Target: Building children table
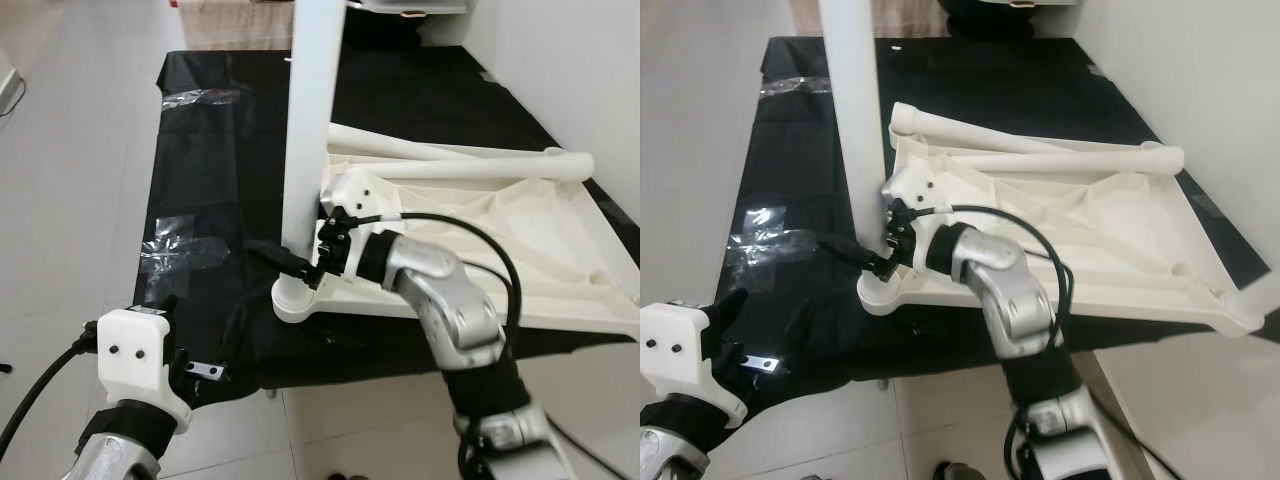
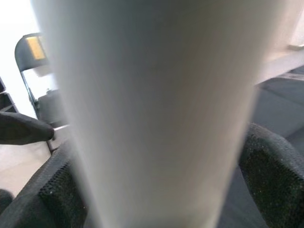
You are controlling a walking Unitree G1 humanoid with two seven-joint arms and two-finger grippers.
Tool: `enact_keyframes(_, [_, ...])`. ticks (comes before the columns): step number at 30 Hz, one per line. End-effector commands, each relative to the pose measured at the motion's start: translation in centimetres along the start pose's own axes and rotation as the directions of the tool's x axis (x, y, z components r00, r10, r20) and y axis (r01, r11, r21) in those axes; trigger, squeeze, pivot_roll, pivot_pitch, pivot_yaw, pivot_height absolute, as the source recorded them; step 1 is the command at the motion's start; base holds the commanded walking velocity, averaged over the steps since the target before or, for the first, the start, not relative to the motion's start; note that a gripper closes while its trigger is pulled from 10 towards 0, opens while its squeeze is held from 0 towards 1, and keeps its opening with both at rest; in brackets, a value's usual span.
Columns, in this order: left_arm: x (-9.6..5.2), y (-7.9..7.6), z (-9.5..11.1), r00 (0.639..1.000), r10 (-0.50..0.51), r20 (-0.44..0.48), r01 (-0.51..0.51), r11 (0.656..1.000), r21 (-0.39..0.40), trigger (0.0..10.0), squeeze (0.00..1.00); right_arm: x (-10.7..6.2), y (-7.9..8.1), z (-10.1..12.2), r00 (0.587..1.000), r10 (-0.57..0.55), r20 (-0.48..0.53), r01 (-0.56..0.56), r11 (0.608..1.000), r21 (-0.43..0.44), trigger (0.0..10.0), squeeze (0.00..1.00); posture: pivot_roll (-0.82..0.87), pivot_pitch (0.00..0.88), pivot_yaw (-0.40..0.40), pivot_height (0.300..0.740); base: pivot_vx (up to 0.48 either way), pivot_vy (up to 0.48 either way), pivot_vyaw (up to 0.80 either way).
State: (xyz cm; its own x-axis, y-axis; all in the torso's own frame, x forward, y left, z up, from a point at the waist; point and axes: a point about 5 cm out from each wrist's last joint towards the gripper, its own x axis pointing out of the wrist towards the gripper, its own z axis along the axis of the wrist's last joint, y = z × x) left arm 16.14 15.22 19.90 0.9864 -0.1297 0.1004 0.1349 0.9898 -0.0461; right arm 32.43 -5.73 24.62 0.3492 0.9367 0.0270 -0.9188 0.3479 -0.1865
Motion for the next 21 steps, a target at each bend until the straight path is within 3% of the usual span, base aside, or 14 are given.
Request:
enact_keyframes(1, [-0.3, -0.1, -0.1, 1.0, 0.001, -0.014, -0.001, 1.0, -0.001, 10.0, 0.0, -0.2, -0.5, 0.2, 0.999, 0.037, 0.021, -0.037, 0.999, 0.01, 10.0, 0.0, 0.12, 0.202, -0.084, 0.74, 0.0, 0.0, 0.0])
enact_keyframes(3, [-0.4, -0.1, -0.1, 1.0, 0.001, -0.017, -0.001, 1.0, 0.0, 10.0, 0.0, -0.1, -1.0, 0.5, 0.997, 0.07, 0.032, -0.071, 0.997, 0.016, 10.0, 0.0, 0.12, 0.202, -0.084, 0.74, 0.0, 0.0, 0.0])
enact_keyframes(4, [-0.4, -0.1, -0.1, 1.0, 0.0, -0.019, 0.0, 1.0, 0.0, 10.0, 0.0, -0.2, -1.3, 0.8, 0.993, 0.112, 0.048, -0.113, 0.993, 0.028, 4.2, 0.0, 0.13, 0.206, -0.084, 0.74, 0.0, 0.0, 0.0])
enact_keyframes(5, [-0.4, -0.1, -0.1, 1.0, 0.0, -0.019, 0.0, 1.0, 0.0, 10.0, 0.0, -0.2, -1.3, 0.8, 0.993, 0.112, 0.048, -0.113, 0.993, 0.028, 4.2, 0.0, 0.13, 0.206, -0.084, 0.74, 0.0, 0.0, 0.0])
enact_keyframes(6, [-0.6, -0.1, -0.1, 1.0, 0.004, -0.023, -0.004, 1.0, 0.002, 10.0, 0.0, -0.3, -1.6, 1.2, 0.977, 0.201, 0.07, -0.204, 0.978, 0.047, 0.0, 0.0, 0.13, 0.208, -0.087, 0.74, 0.0, 0.0, 0.0])
enact_keyframes(9, [-0.7, -0.1, -0.1, 1.0, 0.009, -0.027, -0.009, 1.0, 0.002, 10.0, 0.0, -0.5, -1.5, 1.3, 0.959, 0.278, 0.062, -0.28, 0.959, 0.046, 0.0, 0.0, 0.14, 0.215, -0.091, 0.74, 0.0, 0.0, 0.0])
enact_keyframes(15, [-0.9, -0.2, -0.1, 0.999, 0.009, -0.032, -0.009, 1.0, 0.0, 10.0, 0.0, -0.5, -1.4, 1.1, 0.947, 0.315, 0.059, -0.317, 0.947, 0.043, 0.0, 0.0, 0.13, 0.217, -0.093, 0.74, 0.0, 0.0, 0.0])
enact_keyframes(18, [-0.9, -0.2, -0.2, 0.999, 0.007, -0.035, -0.007, 1.0, -0.002, 10.0, 0.0, -0.1, -1.0, 0.1, 0.967, 0.253, 0.032, -0.255, 0.966, 0.054, 0.0, 0.0, 0.13, 0.216, -0.095, 0.74, 0.0, 0.0, 0.0])
enact_keyframes(20, [-0.9, -0.2, -0.3, 0.999, 0.006, -0.037, -0.006, 1.0, -0.001, 10.0, 0.0, 0.8, -0.1, -1.8, 0.997, 0.065, -0.029, -0.063, 0.994, 0.086, 0.0, 0.0, 0.13, 0.21, -0.094, 0.74, 0.0, 0.0, 0.0])
enact_keyframes(21, [-0.9, -0.2, -0.3, 0.999, 0.006, -0.037, -0.006, 1.0, -0.001, 10.0, 0.0, 0.8, -0.1, -1.8, 0.997, 0.065, -0.029, -0.063, 0.994, 0.086, 0.0, 0.0, 0.13, 0.21, -0.094, 0.74, 0.0, 0.0, 0.0])
